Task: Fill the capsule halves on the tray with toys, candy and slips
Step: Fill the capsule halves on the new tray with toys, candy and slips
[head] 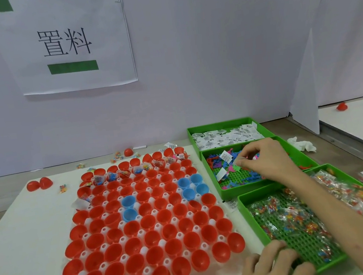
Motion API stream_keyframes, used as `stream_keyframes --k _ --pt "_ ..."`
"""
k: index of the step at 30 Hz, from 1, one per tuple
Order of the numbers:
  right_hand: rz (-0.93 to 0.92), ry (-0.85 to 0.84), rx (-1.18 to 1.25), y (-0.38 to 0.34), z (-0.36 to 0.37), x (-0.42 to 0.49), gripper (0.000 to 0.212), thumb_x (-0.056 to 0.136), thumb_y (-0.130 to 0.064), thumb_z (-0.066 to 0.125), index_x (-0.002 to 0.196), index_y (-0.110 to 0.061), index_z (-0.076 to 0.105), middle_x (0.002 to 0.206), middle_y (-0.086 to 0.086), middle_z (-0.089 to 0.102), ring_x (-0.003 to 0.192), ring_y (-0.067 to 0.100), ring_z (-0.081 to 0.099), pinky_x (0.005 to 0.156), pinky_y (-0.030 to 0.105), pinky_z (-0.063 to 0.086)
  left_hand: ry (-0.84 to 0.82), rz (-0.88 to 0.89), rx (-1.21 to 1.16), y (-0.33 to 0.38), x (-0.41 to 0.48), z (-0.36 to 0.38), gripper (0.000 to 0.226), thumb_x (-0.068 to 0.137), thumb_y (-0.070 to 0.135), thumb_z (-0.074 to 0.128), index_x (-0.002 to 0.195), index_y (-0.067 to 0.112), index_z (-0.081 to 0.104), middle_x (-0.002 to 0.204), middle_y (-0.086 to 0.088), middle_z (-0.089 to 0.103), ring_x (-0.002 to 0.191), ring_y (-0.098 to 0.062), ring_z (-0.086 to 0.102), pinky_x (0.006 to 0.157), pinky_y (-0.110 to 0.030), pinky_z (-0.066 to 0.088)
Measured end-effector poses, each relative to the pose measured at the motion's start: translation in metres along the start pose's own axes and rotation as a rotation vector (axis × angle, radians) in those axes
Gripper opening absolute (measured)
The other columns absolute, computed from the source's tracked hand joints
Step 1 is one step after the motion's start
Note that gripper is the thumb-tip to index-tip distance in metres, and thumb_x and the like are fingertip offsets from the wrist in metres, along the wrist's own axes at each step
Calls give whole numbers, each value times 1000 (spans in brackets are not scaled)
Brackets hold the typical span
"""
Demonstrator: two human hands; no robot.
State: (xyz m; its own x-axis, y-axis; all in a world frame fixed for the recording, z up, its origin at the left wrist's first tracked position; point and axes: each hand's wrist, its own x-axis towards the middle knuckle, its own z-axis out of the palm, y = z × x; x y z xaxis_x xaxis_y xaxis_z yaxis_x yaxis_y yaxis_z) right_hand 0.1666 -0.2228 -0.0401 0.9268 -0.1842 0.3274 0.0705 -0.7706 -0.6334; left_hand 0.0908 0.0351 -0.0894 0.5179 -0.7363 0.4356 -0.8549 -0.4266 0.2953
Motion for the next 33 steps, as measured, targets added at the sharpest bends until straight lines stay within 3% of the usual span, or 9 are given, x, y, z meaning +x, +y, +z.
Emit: stream_keyframes --k 4,7,9,11,16,19,25,30,33 --pt "-9 18 -15 1 0 1 9 80 -22 82 72 -23 78 79 -17 71 76 -6 63 59 4 41 -48 -17 -37 58 27 34 19 82 40 46 81 46 64 90 30 64 101 11 60 66 -5 45" --pt "-9 -195 -149 0 3 -1 9 79 -27 82 72 -27 78 97 -18 68 92 -2 59 75 14 39 -44 -31 27 62 24 34 18 82 39 47 81 45 63 90 29 64 101 10 60 66 -6 45" --pt "5 -284 -215 0 6 -1 17 81 -26 81 67 -33 74 93 -16 71 88 -1 60 79 20 40 -38 0 60 68 20 39 16 81 39 47 81 45 62 91 29 63 102 10 60 66 -6 45" --pt "19 -281 -210 2 7 0 26 82 -26 81 62 -36 69 80 -13 73 77 -1 63 71 18 43 -9 10 57 68 21 45 14 81 40 47 83 45 61 92 30 62 104 11 58 68 -6 45" --pt "9 -203 -173 2 6 0 21 82 -24 82 64 -31 72 68 -13 69 67 -2 63 55 8 43 17 -15 65 62 24 45 10 80 43 48 87 44 56 95 31 59 109 12 51 71 -5 44" --pt "0 -154 -139 1 2 0 19 80 -23 82 65 -29 73 68 -12 70 65 -3 63 56 8 44 71 5 87 60 24 48 9 79 42 50 86 43 55 93 29 59 107 10 51 69 -6 43" --pt "48 -282 -170 1 6 -2 25 81 -21 82 65 -34 69 79 -14 72 69 -5 66 62 10 46 58 18 103 61 27 47 8 79 44 50 85 43 54 91 29 59 106 11 50 70 -6 39" --pt "51 -261 -193 1 8 -1 21 81 -23 83 66 -32 72 78 -9 74 72 2 67 71 26 56 24 2 87 55 29 46 10 77 44 51 87 43 54 94 30 58 108 11 49 70 -6 39" --pt "28 -228 -180 2 9 -1 21 81 -24 82 64 -32 72 69 -13 72 66 -3 64 63 14 50 11 30 100 53 29 48 12 78 44 51 90 44 54 97 31 58 111 11 47 72 -5 40"
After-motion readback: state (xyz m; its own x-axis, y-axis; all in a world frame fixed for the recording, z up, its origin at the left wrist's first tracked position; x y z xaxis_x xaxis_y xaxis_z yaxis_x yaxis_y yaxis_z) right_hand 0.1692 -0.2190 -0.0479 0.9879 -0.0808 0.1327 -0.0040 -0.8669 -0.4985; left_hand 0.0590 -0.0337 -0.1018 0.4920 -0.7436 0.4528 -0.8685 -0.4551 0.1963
